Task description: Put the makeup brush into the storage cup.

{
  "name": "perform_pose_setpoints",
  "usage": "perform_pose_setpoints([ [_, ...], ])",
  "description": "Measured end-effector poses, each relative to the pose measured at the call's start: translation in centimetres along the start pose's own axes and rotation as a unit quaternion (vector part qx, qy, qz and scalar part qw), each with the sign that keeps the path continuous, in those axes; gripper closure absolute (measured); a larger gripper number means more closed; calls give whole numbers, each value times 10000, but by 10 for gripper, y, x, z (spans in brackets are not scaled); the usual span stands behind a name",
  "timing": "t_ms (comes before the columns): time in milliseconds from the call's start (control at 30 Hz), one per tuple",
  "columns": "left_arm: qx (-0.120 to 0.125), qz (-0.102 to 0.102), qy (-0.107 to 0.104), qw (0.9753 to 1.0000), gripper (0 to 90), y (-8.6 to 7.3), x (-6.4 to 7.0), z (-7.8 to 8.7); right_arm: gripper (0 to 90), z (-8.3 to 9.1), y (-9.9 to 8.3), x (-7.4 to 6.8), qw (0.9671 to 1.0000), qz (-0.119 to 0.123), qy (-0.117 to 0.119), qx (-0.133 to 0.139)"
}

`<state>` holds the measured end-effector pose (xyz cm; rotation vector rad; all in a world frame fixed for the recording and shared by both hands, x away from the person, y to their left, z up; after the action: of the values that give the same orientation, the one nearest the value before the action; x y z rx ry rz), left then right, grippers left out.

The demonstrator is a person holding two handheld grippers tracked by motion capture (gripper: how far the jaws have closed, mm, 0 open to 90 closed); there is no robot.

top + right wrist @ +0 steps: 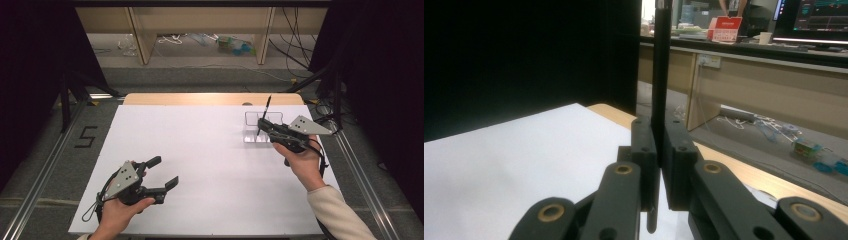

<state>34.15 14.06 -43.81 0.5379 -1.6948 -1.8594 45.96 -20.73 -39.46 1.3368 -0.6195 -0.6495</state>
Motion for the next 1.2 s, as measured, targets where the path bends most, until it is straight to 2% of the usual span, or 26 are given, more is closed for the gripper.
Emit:
perform_pose_setpoints([
  [33, -2, -5, -3, 10000, 149, 0, 0, 0, 859, 1, 0, 1, 10000, 6, 28, -74],
  [67, 23, 5, -11, 10000, 149, 0, 0, 0, 859, 0, 1, 2, 10000, 7, -5, 19],
  [100, 43, 11, -25, 10000, 149, 0, 0, -1, 859, 0, 1, 2, 10000, -48, 10, -82],
  [200, -6, 5, 0, 10000, 149, 0, 0, 0, 859, -1, 3, 5, 10000, 10, -28, 9],
  [467, -3, 1, -1, 10000, 149, -1, 0, 0, 859, -4, 5, 11, 10000, 16, -84, -18],
  [1200, -25, -34, 3, 10000, 149, -1, -1, 0, 859, -20, 9, 17, 9998, 35, -187, -95],
])
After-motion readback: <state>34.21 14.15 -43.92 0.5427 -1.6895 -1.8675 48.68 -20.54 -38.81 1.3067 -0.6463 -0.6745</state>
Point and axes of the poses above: each handheld gripper's, and its own axes: z roughly backward along the jaws, y roughly out of its top, x roughly to its right, the point moved 6 cm from there along -z, roughly forward along the jaws, and after that the axes turned 2 degrees about -y, right-handed, at the moved point
